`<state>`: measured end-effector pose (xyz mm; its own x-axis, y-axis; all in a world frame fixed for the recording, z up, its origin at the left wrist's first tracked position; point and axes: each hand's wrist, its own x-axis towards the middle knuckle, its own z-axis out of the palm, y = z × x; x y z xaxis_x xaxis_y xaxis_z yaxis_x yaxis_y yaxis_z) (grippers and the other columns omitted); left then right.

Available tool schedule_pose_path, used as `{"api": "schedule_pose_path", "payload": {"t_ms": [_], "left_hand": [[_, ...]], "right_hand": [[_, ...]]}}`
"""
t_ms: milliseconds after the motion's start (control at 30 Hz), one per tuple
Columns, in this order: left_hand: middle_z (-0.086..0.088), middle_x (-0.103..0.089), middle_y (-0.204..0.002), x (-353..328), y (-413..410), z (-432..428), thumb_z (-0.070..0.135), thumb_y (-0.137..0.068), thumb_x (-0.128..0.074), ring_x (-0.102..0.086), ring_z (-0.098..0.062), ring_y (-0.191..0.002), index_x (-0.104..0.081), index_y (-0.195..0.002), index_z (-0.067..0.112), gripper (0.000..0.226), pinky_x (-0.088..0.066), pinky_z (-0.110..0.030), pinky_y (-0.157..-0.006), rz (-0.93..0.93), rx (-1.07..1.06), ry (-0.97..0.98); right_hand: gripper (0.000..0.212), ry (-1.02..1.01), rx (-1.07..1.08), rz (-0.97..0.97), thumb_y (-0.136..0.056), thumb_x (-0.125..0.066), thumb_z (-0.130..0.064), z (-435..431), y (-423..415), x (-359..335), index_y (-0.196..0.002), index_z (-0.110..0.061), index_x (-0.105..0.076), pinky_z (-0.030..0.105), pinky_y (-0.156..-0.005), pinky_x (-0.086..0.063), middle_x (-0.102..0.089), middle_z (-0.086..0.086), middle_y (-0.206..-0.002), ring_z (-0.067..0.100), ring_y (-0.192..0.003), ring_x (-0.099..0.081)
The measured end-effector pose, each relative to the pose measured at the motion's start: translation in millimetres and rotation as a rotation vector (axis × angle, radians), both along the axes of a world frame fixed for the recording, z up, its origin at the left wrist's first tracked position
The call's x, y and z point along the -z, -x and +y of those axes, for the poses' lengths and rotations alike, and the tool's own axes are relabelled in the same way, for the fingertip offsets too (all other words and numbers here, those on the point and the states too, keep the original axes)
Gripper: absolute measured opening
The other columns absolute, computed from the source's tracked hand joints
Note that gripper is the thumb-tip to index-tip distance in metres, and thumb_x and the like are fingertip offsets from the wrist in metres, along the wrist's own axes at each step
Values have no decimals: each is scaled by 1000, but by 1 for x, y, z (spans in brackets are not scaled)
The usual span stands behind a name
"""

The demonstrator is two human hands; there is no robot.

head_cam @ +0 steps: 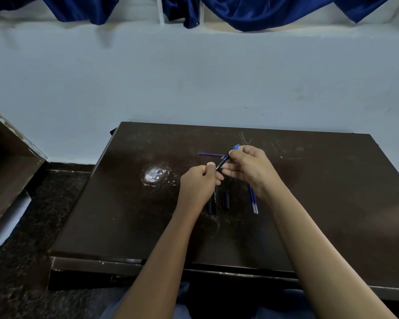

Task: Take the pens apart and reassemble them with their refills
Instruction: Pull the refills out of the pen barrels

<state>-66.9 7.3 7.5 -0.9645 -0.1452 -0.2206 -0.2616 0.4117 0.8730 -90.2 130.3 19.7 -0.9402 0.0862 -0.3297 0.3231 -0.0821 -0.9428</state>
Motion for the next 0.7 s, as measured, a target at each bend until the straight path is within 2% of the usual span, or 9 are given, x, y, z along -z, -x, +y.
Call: {"api": "schedule_pose_path", "payload": {"t_ms": [100,200,333,433,500,567,700], "left_hand": [[3,-68,-75,-4,1,0,19,-92,-41,-54,-2,-64,-73,-83,10,35,-38,-4,-50,8,-4,-23],[6,-68,-80,-4,0,0,19,-93,-44,-56,-3,-69,-70,-83,15,28,-37,-6,-53,49,24,-29],[5,-60,-71,-1,-5,-4,23,-92,-57,-50,-4,-59,-60,-90,17,7,-38,-4,-47,134,112,0],[-4,-69,-83,-2,-5,0,32,-95,-51,-53,-5,-63,-62,-95,14,21,-38,-10,-51,136,113,-27],[0,-71,-85,-6,-3,2,37,-101,-35,-55,-3,-68,-68,-93,15,40,-37,-14,-57,80,60,-65],[2,-71,-83,-6,-1,2,34,-102,-30,-56,-5,-70,-72,-88,14,48,-39,-16,-61,70,43,-67],[9,-66,-82,-1,-2,-2,20,-96,-49,-55,0,-70,-66,-88,16,19,-39,-13,-60,154,36,-49]], "right_hand": [[9,43,25,7,-94,-51,-9,-1,-1,-4,-85,-7,-54,29,-72,-60,-65,8,-72,13,-62,-64],[11,49,57,15,-94,-51,-9,-2,0,-6,-84,-7,-54,26,-69,-60,-66,10,-77,11,-62,-65],[11,15,66,28,-93,-55,-12,-3,0,-7,-84,-7,-57,29,-73,-60,-66,10,-82,12,-67,-66],[11,7,63,53,-93,-55,-11,-5,-1,-9,-83,-7,-56,28,-71,-59,-64,7,-75,9,-60,-63],[9,-3,78,56,-93,-55,-11,-5,-2,-10,-84,-7,-55,26,-68,-58,-64,5,-72,10,-61,-63],[10,-18,89,55,-92,-56,-12,-4,-2,-10,-83,-8,-56,24,-66,-57,-65,3,-71,8,-61,-63],[9,-48,89,56,-91,-59,-12,-3,-4,-10,-85,-7,-56,20,-62,-55,-63,3,-67,7,-60,-62]]}}
